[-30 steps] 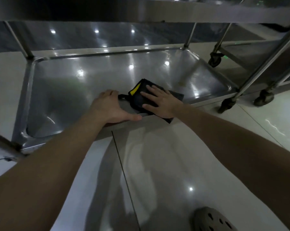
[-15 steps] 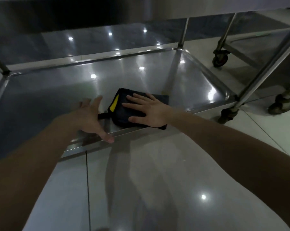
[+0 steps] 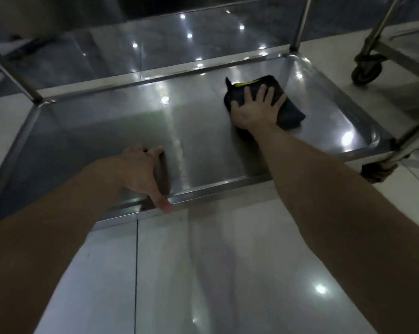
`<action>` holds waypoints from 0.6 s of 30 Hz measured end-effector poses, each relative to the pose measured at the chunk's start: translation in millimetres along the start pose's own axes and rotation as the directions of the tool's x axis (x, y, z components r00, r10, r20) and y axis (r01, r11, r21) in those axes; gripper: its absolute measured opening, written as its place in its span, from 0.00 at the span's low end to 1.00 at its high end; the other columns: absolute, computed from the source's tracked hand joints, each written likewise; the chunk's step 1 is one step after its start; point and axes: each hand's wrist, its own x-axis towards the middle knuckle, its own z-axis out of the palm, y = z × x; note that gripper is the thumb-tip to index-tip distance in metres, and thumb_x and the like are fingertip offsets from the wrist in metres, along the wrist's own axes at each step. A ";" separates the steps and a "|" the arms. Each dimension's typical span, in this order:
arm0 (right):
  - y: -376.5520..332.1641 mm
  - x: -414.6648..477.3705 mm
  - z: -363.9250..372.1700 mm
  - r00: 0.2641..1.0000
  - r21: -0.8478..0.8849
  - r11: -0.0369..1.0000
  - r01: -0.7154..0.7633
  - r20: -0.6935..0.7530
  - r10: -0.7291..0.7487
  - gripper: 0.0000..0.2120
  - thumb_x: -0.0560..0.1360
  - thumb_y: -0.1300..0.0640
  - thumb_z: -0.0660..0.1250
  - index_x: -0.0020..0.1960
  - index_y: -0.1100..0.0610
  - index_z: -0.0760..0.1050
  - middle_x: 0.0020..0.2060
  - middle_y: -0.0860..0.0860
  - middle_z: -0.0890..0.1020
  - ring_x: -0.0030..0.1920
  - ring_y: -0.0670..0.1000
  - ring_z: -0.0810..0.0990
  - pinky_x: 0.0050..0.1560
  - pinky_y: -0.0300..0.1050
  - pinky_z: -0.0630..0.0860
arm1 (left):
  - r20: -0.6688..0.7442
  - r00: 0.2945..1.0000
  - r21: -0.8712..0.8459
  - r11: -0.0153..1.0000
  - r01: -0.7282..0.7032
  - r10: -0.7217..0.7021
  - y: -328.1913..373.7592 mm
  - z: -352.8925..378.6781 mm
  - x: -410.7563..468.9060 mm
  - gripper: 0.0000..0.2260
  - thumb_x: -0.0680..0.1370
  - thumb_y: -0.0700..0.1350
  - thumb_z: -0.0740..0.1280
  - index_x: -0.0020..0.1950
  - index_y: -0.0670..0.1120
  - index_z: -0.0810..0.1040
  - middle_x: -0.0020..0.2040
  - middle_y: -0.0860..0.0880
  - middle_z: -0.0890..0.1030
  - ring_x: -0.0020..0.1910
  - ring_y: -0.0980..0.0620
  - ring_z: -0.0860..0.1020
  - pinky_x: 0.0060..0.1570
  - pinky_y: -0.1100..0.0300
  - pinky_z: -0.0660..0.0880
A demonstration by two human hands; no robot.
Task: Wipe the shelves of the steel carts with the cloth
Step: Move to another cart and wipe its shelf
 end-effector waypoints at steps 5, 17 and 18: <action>-119.5 -32.4 21.3 0.861 -0.024 0.862 0.506 0.079 -0.503 0.33 0.85 0.33 0.47 0.88 0.41 0.49 0.88 0.56 0.45 0.87 0.60 0.41 0.81 0.70 0.34 | -0.010 1.000 -0.007 1.000 0.005 -0.005 2.7 0.8 -0.8 0.86 0.35 0.83 0.73 0.88 0.55 0.46 0.79 0.44 0.61 0.80 0.38 0.61 0.80 0.45 0.66; -5.0 -13.7 -3.7 0.946 0.053 0.947 0.316 0.054 -0.318 0.34 0.83 0.30 0.50 0.87 0.38 0.51 0.88 0.48 0.46 0.87 0.53 0.43 0.84 0.64 0.37 | -0.012 1.000 0.014 1.000 0.018 -0.017 4.1 -3.2 -5.8 0.85 0.37 0.87 0.71 0.88 0.59 0.44 0.83 0.47 0.59 0.82 0.39 0.61 0.80 0.43 0.66; 24.9 -11.0 -7.8 0.966 0.048 0.966 0.255 0.039 -0.257 0.35 0.83 0.29 0.50 0.87 0.39 0.50 0.88 0.48 0.46 0.87 0.54 0.43 0.84 0.64 0.37 | -0.015 1.000 0.002 1.000 0.016 -0.016 3.4 -2.8 -6.1 0.85 0.37 0.87 0.71 0.88 0.59 0.44 0.84 0.46 0.58 0.82 0.39 0.60 0.80 0.44 0.65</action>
